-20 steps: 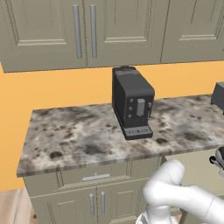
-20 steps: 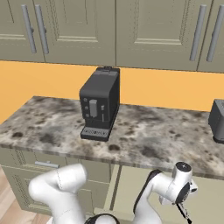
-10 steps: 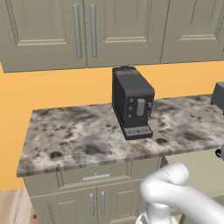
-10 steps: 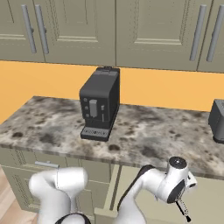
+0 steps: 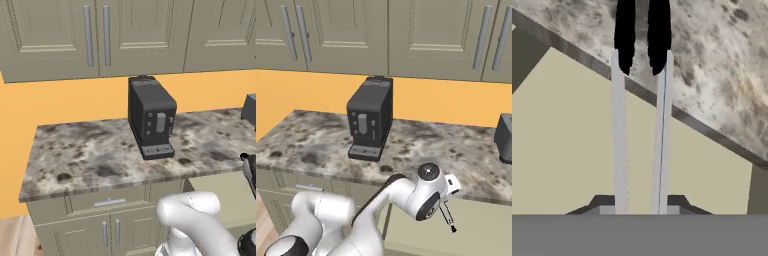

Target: Take the tongs from the drawer on the right and place them on the dining counter next to the tray containing the hot dog.

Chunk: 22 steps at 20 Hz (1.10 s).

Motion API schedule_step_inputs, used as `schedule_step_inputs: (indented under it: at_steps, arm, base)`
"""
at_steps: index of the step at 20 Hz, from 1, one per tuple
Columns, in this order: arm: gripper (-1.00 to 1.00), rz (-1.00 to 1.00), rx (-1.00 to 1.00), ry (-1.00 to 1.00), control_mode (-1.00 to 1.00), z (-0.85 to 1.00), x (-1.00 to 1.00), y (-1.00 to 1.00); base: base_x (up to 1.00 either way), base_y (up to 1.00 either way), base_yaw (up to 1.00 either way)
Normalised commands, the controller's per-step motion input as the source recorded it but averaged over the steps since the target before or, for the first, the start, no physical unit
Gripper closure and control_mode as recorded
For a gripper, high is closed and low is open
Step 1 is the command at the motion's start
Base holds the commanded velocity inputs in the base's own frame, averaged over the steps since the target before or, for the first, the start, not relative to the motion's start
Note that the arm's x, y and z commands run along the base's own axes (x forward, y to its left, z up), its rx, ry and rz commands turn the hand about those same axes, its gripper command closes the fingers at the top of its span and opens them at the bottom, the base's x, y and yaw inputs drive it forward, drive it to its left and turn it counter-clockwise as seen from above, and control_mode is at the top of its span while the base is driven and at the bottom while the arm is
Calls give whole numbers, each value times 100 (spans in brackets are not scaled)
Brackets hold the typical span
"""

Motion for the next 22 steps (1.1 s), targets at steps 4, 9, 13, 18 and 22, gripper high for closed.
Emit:
schedule_step_inputs:
  at_steps: [4, 9, 13, 18, 22]
  arm:
    - [100, 0, -11, -18, -100, 91, 0, 93]
    - [100, -3, -9, -27, -100, 87, 0, 100]
    - [100, -4, -2, -27, -100, 86, 0, 100]
    - [100, -6, 1, -26, -100, 75, -4, 72]
    - [100, -6, 2, -29, -100, 40, -11, 33]
  base:
    - [0, 0, 0]
    - [0, 0, 0]
    - [0, 0, 0]
    - [0, 0, 0]
    - [0, 0, 0]
